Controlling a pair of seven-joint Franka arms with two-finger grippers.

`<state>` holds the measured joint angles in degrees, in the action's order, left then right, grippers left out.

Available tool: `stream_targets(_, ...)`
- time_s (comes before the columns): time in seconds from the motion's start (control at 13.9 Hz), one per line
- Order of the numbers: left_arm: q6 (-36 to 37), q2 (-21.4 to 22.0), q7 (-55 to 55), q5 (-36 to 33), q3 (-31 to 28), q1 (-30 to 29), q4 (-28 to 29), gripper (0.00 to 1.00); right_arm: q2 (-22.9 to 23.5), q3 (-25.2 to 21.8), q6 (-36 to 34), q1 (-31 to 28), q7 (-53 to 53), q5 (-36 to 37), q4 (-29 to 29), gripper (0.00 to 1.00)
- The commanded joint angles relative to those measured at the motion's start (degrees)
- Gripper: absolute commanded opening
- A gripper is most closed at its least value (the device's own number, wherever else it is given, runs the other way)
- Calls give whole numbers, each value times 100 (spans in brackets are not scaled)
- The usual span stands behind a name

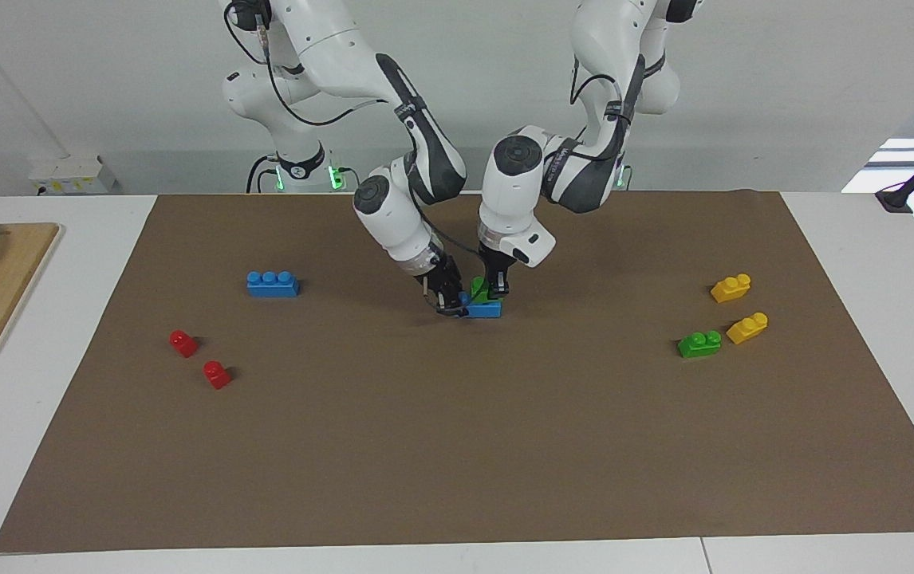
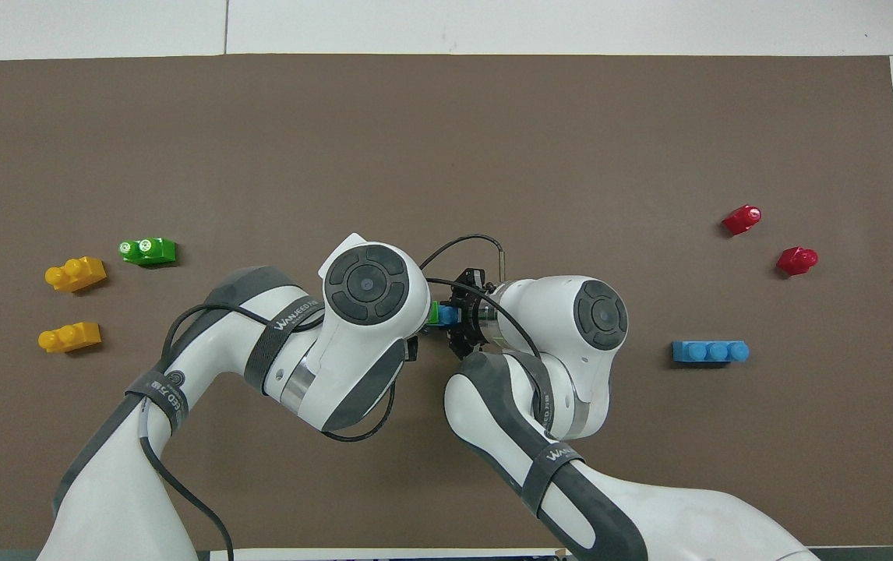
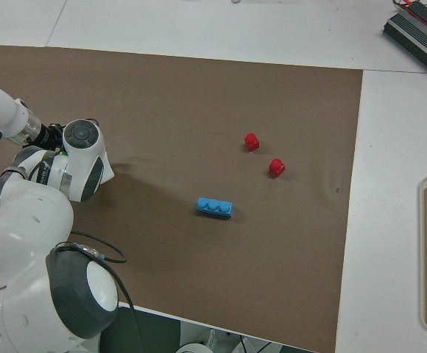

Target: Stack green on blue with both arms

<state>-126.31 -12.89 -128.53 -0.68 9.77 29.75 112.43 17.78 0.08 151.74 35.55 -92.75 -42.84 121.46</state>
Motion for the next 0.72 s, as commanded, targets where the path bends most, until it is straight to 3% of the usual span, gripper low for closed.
stream_targets(0.0,-166,-12,-172,-116,-63,92,209,0,50,-8,155,14,275,-207,71,0)
stream_targets(0.65,-650,6,3,-125,-63,93,535,0,50,-8,163,14,275,-216,71,0)
